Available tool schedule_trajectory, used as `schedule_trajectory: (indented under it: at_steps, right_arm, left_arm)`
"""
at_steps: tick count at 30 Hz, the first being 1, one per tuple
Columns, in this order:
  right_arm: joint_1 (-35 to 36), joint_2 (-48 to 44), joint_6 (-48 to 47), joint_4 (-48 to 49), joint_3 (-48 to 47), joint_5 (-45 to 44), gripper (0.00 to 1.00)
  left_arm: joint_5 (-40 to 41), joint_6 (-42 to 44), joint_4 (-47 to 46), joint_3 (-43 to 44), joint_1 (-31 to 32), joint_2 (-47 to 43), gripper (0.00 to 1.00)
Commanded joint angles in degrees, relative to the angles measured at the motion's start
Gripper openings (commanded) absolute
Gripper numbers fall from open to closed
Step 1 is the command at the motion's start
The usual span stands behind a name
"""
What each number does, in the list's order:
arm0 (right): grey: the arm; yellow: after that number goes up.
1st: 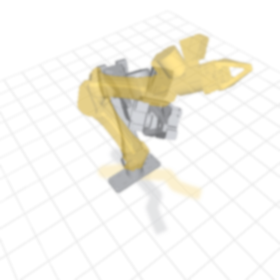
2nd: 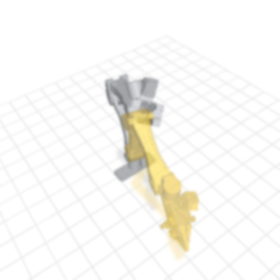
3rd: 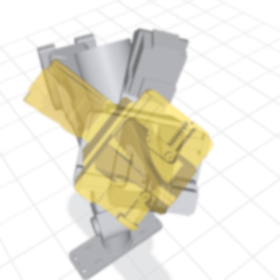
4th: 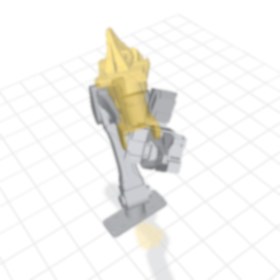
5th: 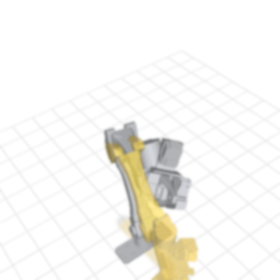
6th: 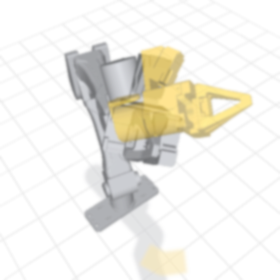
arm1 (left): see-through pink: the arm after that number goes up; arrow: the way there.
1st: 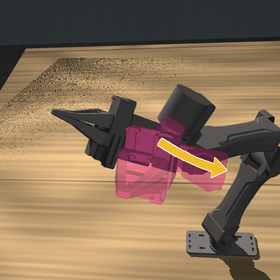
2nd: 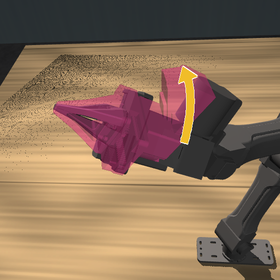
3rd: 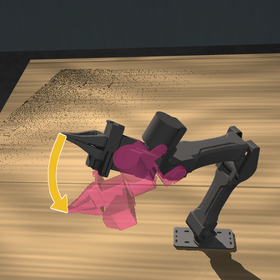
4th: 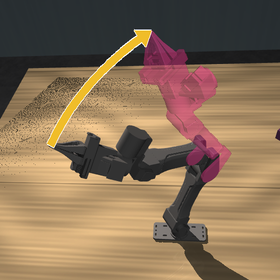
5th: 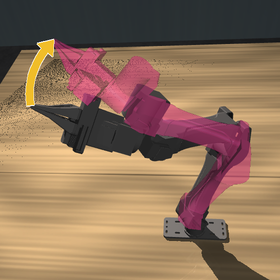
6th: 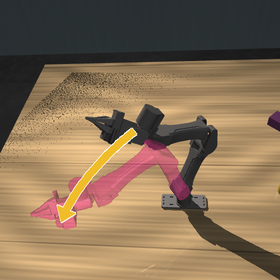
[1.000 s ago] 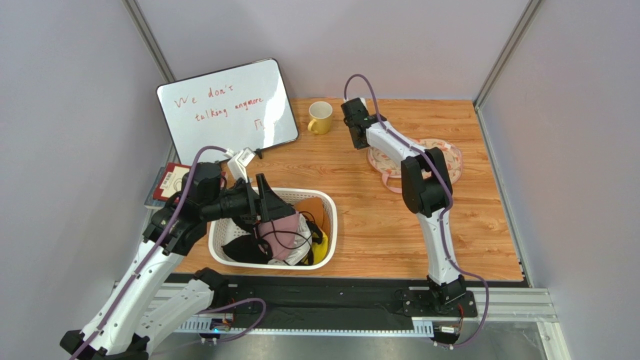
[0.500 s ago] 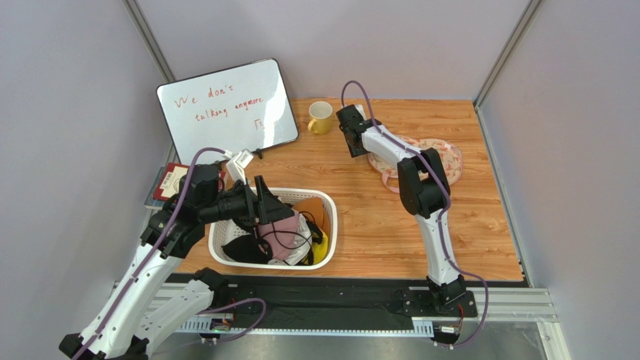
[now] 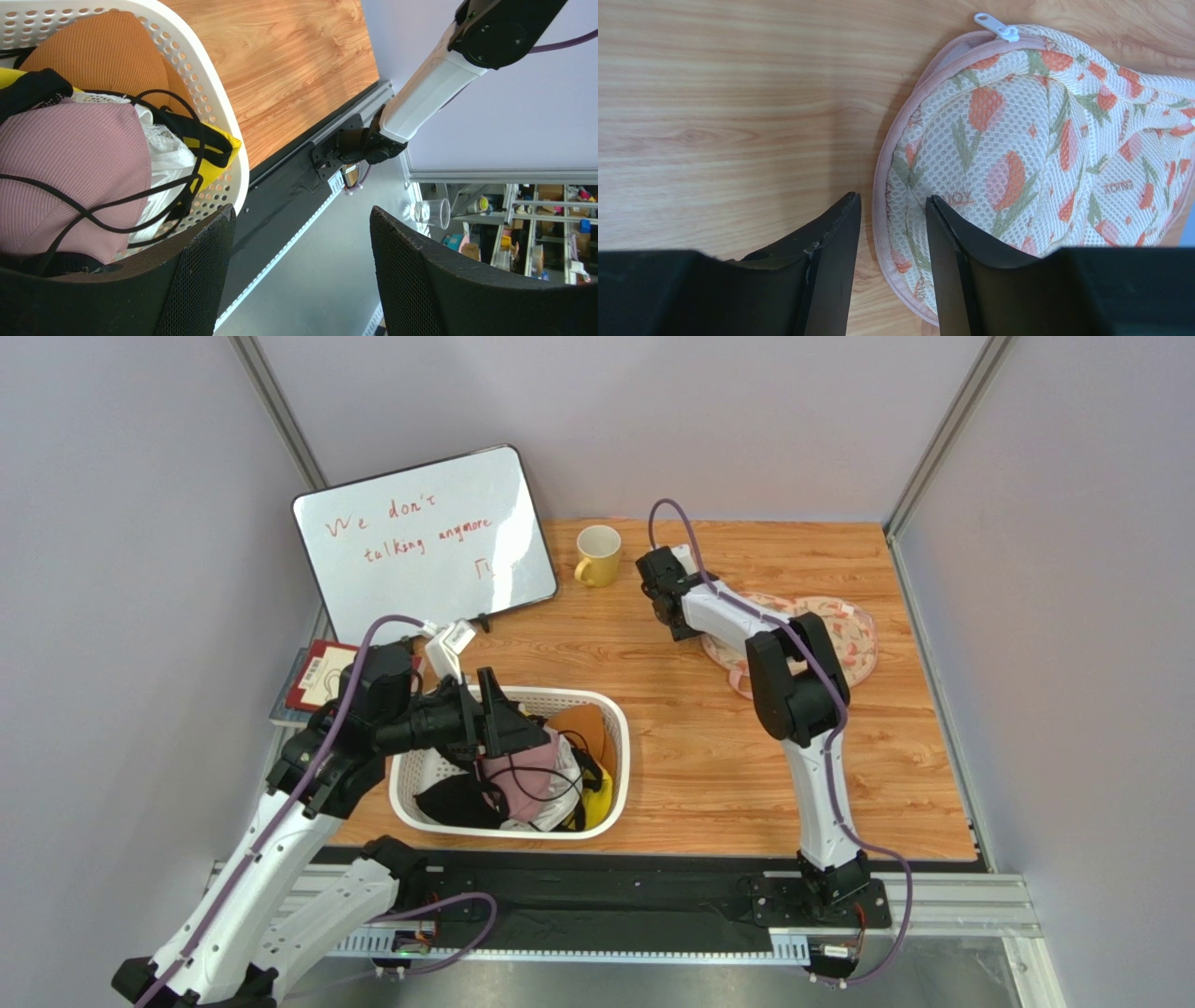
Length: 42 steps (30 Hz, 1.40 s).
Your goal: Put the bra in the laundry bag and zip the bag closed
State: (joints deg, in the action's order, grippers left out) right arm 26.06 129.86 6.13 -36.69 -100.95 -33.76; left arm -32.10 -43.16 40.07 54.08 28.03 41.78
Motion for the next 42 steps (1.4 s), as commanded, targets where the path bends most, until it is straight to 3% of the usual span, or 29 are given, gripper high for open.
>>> schedule_trajectory:
  at_steps: [1, 7, 8, 13, 18, 22, 23, 24, 27, 32, 35, 36, 42]
  right_arm:
    - [-0.31, -5.49, -1.56, 4.08, 3.64, -4.56, 0.38]
    - [0.56, -7.16, -2.52, 5.22, 5.49, -5.44, 0.02]
    - [0.91, -7.86, -2.61, 5.31, 6.37, -5.62, 0.0]
    - [3.73, -16.45, 2.82, -2.59, 9.18, -2.91, 0.0]
    - [4.96, -26.75, 8.81, -5.59, 19.9, 16.85, 0.0]
    - [4.87, -33.26, 11.88, -6.2, 25.96, 23.29, 0.21]
    - [4.87, -34.75, 12.5, -6.03, 27.02, 24.6, 0.33]
    - [4.61, -38.07, 13.37, -6.29, 28.16, 24.88, 0.56]
    - [1.9, -44.58, 19.34, -6.38, 31.94, 27.68, 0.76]
    - [-7.85, -52.51, 29.72, -2.62, 41.42, 39.17, 0.77]
    - [-19.78, -56.82, 35.5, 6.16, 51.68, 48.4, 0.68]
    - [-21.13, -57.78, 36.57, 10.28, 53.64, 48.87, 0.63]
    - [-27.99, -58.58, 39.57, 24.54, 63.93, 52.21, 0.58]
  left_arm:
    - [-0.25, 0.0, -0.52, -0.73, 0.09, -0.65, 0.76]
    - [-0.69, -0.79, -1.67, -0.82, 0.09, -0.12, 0.76]
    - [-0.6, -0.7, -1.84, -0.82, 0.09, -0.03, 0.76]
    - [-0.86, 1.05, -3.6, -0.21, 0.44, 1.2, 0.73]
    - [0.89, 1.41, -7.98, 0.06, 3.86, 3.83, 0.72]
    - [5.01, 1.14, -13.69, -0.47, 8.87, 6.29, 0.71]
    - [5.9, 1.32, -14.4, -0.56, 10.01, 6.99, 0.71]
    - [6.86, 1.41, -15.02, -0.47, 11.77, 8.48, 0.71]
    - [8.28, 1.5, -16.78, -0.03, 13.8, 11.99, 0.71]
    - [8.28, 0.79, -20.47, 0.32, 15.65, 15.08, 0.71]
    - [8.45, 0.7, -20.91, 1.02, 16.96, 16.23, 0.71]
    - [8.54, 0.71, -20.91, 1.2, 17.14, 16.4, 0.71]
    - [8.37, 0.71, -20.13, 1.37, 17.67, 15.79, 0.71]
